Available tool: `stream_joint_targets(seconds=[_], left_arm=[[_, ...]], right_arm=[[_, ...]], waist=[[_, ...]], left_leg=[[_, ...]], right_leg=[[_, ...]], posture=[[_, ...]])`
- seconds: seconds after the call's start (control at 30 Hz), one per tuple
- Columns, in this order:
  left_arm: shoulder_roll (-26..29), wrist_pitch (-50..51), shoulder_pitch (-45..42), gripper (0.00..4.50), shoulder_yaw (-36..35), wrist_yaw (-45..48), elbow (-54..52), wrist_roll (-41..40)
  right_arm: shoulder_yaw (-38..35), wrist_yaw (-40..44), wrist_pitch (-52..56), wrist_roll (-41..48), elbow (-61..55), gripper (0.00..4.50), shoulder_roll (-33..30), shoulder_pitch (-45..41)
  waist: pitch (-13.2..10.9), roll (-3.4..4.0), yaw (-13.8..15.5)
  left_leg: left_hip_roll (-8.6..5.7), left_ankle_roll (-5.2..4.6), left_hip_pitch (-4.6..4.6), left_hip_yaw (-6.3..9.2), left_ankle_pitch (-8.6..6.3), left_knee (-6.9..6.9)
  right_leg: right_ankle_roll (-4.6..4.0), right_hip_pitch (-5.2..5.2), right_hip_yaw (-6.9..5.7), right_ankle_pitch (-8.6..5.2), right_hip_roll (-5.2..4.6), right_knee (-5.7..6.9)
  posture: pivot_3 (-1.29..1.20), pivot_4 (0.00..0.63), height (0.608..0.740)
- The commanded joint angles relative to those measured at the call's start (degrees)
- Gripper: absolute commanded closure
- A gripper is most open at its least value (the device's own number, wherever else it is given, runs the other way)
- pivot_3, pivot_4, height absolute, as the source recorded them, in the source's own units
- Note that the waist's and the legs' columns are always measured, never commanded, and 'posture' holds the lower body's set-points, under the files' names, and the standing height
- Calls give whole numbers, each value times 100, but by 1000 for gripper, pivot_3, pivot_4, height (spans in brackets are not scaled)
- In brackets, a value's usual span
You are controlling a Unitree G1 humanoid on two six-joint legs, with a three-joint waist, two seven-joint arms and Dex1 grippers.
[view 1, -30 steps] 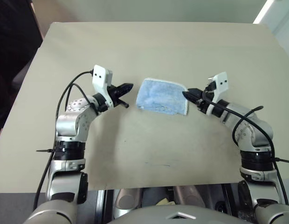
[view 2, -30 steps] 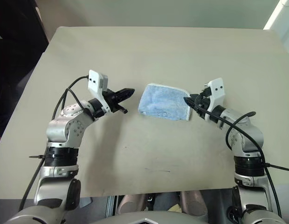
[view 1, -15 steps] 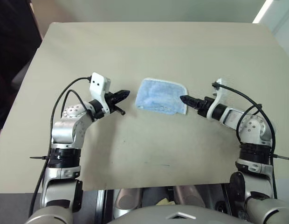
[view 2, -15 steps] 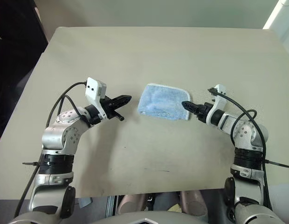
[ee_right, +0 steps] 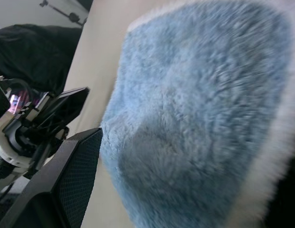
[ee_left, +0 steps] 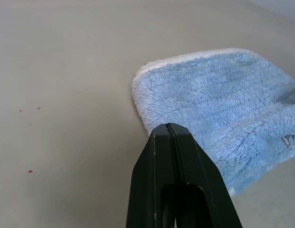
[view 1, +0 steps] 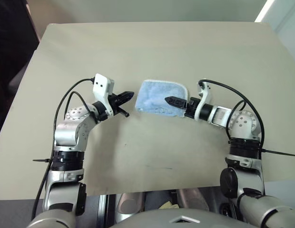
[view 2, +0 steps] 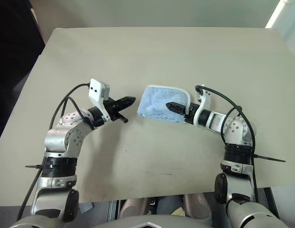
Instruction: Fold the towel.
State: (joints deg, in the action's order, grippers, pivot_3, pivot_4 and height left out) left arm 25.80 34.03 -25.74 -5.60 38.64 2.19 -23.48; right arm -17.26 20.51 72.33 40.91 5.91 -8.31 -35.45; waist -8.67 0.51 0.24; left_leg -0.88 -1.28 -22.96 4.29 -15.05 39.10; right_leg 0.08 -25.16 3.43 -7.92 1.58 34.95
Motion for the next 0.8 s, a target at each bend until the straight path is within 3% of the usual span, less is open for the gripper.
stream_joint_targets(seconds=[0.03, 0.13, 0.47, 0.63, 0.7, 0.8], left_arm=[[2, -97, -64, 4500, -27, 21, -223, -57], [6, -79, -29, 4500, -37, 3, -279, -62], [-18, -68, 65, 4500, -25, -23, -358, -65], [-42, -59, 57, 4500, -1, -24, -366, -65], [-60, -63, 46, 4500, 24, -22, -366, -60], [-68, -65, 40, 4500, 32, -21, -363, -54]], right_arm=[[-201, -203, 5, 163, 117, 191, 184, -222], [-345, -330, 3, 169, 208, 962, 245, -255], [-926, -633, 115, 537, -50, 4494, 286, -202], [-1170, -836, 46, 725, -202, 4494, 279, -208], [-1677, -1147, -284, 799, -239, 4494, 116, -302], [-1870, -1354, -435, 902, -242, 4494, 47, -336]], waist=[[0, 0, 0], [0, 0, -1], [0, 0, 3], [0, 0, 3], [-1, 1, 19], [-1, 1, 49]], left_leg=[[0, 0, -1, 0, 0, 0], [0, 0, -1, 0, 0, 0], [0, 1, -6, 0, 0, -1], [0, 0, -7, 0, -1, 1], [0, 0, -7, 0, -1, 1], [-1, -1, -12, 0, -1, 4]], right_leg=[[0, -1, 0, 0, 0, 0], [-3, -3, 0, 2, 0, 1], [-4, -7, -2, 1, 0, 2], [-4, -8, -2, 2, 0, 2], [-4, -8, -2, 2, 0, 3], [-3, -8, -2, 2, -1, 1]], posture=[[0, 150, 740], [0, 150, 740], [0, 150, 740], [0, 150, 740], [0, 150, 740], [0, 150, 740]])
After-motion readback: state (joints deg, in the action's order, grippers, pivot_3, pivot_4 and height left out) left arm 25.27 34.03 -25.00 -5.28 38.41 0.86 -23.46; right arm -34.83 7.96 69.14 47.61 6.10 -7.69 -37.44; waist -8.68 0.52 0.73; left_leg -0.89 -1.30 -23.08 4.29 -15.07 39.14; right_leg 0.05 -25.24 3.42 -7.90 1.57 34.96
